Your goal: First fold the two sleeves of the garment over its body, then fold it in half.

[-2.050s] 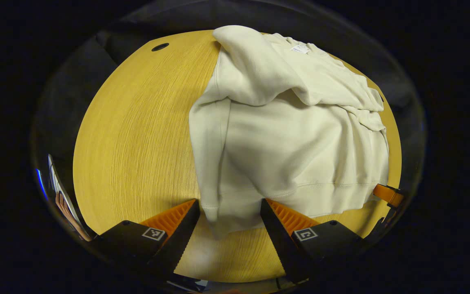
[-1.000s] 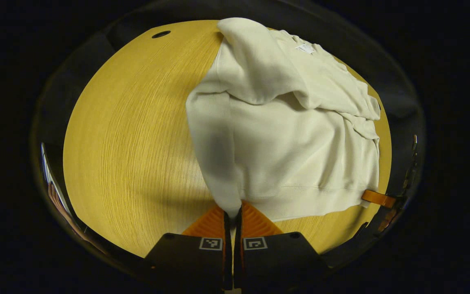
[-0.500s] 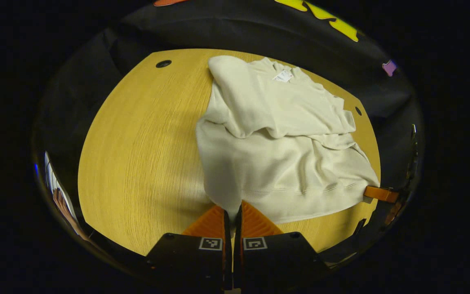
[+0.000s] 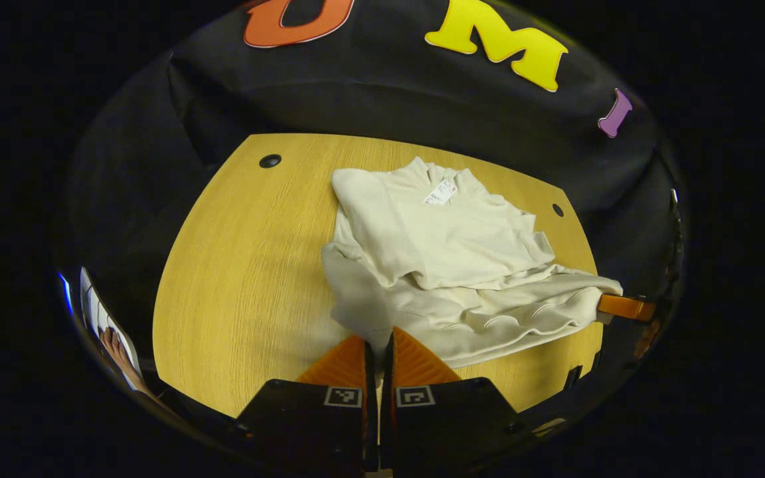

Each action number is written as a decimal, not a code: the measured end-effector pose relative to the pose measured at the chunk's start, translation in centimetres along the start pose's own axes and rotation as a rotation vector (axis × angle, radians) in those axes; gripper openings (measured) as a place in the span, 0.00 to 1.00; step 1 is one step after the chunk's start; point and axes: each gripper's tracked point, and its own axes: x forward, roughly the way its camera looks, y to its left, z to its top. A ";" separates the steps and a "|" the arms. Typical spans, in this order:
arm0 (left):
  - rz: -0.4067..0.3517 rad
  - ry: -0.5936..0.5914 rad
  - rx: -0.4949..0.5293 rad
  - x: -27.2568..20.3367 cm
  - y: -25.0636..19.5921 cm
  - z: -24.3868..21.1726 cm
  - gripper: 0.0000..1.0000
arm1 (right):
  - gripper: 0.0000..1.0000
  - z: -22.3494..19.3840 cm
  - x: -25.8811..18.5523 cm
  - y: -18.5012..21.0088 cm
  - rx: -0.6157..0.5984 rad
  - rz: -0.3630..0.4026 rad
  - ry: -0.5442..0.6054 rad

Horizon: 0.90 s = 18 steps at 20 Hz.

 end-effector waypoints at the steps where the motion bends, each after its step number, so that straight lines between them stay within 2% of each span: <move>1: -0.001 -0.016 0.009 -0.5 -0.1 1.0 0.05 | 0.00 0.9 -0.9 -0.3 0.004 0.003 -0.015; 5: -0.022 -0.054 0.002 -0.6 -0.9 5.5 0.04 | 0.00 4.9 -3.8 -1.0 0.030 0.026 -0.057; 8: -0.031 -0.033 -0.009 0.9 -1.0 8.6 0.04 | 0.00 8.4 -4.5 -1.7 0.033 0.033 -0.069; 11: -0.021 0.016 -0.019 3.6 -1.0 11.3 0.04 | 0.01 11.1 -1.9 -1.1 0.043 0.037 -0.058; 18: -0.026 0.194 -0.089 12.0 -0.4 12.3 0.05 | 0.01 15.1 6.8 -2.4 0.182 0.056 0.038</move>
